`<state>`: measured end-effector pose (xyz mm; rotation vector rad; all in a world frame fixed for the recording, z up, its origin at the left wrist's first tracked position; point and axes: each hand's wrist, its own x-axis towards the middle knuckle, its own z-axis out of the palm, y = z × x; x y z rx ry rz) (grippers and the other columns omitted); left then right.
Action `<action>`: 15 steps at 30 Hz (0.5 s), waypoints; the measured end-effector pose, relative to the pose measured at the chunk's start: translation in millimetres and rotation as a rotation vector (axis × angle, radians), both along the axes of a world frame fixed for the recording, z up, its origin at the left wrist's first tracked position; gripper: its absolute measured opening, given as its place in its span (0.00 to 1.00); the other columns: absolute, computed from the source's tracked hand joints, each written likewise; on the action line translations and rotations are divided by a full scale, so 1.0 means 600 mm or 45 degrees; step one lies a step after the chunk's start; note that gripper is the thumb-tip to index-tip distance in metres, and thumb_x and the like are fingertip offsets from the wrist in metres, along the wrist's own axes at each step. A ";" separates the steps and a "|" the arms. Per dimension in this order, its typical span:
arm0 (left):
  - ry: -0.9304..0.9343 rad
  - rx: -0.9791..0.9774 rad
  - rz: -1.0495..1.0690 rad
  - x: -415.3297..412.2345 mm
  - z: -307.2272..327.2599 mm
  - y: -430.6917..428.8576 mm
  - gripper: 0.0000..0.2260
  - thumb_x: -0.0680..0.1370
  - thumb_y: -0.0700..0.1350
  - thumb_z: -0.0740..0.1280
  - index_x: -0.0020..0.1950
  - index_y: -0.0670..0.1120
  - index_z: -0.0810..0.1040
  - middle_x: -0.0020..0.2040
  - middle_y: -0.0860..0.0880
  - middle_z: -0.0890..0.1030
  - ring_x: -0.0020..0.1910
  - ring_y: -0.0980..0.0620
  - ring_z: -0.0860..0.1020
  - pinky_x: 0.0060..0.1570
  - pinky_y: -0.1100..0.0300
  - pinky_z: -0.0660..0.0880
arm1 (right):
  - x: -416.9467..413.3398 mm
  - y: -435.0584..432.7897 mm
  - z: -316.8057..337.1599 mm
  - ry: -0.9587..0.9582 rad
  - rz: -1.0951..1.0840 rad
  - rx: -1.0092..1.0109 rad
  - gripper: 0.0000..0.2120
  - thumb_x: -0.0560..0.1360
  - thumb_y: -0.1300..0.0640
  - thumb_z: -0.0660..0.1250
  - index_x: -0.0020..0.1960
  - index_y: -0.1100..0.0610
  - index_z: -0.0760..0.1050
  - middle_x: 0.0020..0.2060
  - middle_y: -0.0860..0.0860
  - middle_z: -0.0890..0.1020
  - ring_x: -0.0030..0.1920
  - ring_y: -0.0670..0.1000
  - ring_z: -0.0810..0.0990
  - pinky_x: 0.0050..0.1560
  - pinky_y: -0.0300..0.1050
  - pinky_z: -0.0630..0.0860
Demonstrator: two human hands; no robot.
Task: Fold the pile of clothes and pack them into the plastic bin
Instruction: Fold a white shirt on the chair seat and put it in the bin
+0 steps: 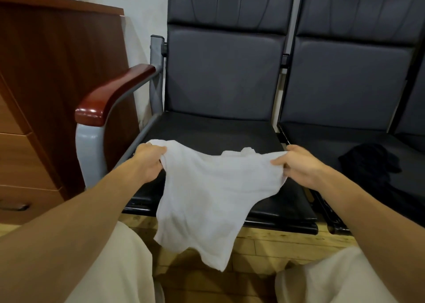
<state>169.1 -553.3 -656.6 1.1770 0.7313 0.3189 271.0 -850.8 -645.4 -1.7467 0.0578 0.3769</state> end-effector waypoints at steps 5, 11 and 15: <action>0.123 0.303 -0.179 0.001 -0.017 0.002 0.16 0.81 0.34 0.58 0.68 0.35 0.69 0.66 0.34 0.73 0.61 0.35 0.76 0.57 0.47 0.74 | 0.012 -0.006 -0.022 -0.015 0.046 -0.473 0.27 0.71 0.65 0.73 0.67 0.64 0.68 0.60 0.61 0.77 0.50 0.55 0.82 0.49 0.47 0.81; 0.270 0.291 -0.032 0.008 -0.022 0.007 0.21 0.79 0.41 0.65 0.72 0.43 0.66 0.63 0.39 0.75 0.59 0.40 0.76 0.53 0.45 0.77 | 0.003 -0.006 -0.032 -0.016 0.363 -1.301 0.23 0.72 0.38 0.69 0.48 0.59 0.77 0.40 0.51 0.81 0.35 0.48 0.77 0.35 0.39 0.72; 0.288 0.452 -0.073 0.015 -0.033 0.007 0.21 0.81 0.43 0.63 0.73 0.43 0.64 0.64 0.40 0.74 0.55 0.43 0.75 0.49 0.47 0.76 | -0.006 0.014 -0.045 -0.128 0.550 -1.343 0.19 0.71 0.40 0.70 0.48 0.56 0.78 0.44 0.48 0.80 0.41 0.48 0.77 0.40 0.39 0.73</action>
